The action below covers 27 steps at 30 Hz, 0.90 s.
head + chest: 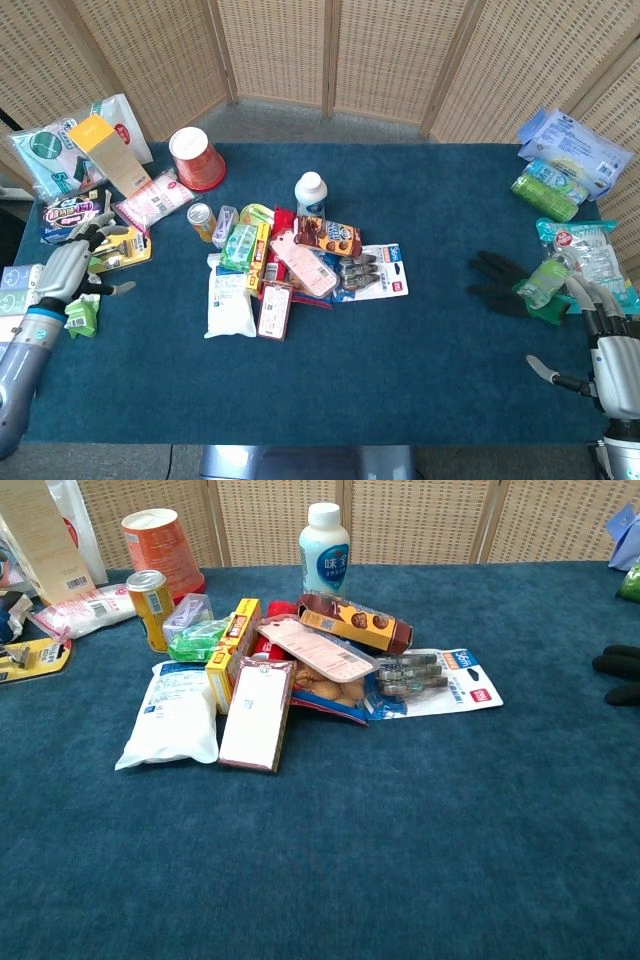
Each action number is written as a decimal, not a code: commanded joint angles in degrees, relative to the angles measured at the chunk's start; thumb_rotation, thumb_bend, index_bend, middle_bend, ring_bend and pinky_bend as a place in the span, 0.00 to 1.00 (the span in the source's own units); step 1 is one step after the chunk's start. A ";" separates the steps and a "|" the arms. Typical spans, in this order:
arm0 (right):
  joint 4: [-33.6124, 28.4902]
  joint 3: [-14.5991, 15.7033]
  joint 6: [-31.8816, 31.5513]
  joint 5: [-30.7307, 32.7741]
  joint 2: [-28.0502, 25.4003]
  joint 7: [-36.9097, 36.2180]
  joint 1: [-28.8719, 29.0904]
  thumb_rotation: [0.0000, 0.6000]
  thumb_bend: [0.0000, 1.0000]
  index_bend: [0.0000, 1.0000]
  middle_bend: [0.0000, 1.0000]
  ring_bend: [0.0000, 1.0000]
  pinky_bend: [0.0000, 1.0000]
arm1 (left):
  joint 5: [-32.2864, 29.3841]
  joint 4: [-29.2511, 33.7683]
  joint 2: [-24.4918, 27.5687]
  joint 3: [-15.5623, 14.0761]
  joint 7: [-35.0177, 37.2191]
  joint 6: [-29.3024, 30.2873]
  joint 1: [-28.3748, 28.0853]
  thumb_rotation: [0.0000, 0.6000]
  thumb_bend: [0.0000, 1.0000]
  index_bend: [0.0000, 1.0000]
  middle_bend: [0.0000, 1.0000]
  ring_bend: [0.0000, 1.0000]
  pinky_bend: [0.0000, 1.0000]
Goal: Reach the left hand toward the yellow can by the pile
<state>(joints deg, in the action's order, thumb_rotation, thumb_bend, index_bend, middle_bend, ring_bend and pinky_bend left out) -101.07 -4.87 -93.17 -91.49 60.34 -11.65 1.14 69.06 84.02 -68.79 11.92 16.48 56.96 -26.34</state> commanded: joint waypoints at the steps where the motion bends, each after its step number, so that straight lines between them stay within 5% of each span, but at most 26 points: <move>1: -0.10 0.02 0.05 0.09 -0.18 -0.39 -0.01 1.00 0.00 0.00 0.00 0.00 0.00 | -2.98 -3.91 -4.55 2.28 -1.93 -2.39 -3.62 1.00 0.00 0.22 0.00 0.00 0.00; 18: -0.43 -0.14 0.63 1.08 -1.54 -4.04 0.02 1.00 0.00 0.00 0.00 0.00 0.00 | -19.28 -13.62 -15.43 5.51 -21.68 -10.11 -15.94 1.00 0.00 0.00 0.00 0.00 0.00; 27: -0.23 -0.69 0.89 2.36 -2.23 -6.29 0.04 1.00 0.00 0.00 0.00 0.00 0.00 | -23.52 -20.47 -20.47 5.71 -26.18 -11.99 -19.90 1.00 0.00 0.06 0.00 0.00 0.00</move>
<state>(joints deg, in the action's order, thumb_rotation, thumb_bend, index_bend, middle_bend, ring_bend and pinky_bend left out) -101.33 -5.51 -92.31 -89.21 58.17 -17.87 1.18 46.27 64.86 -88.13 17.52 -8.84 45.38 -45.33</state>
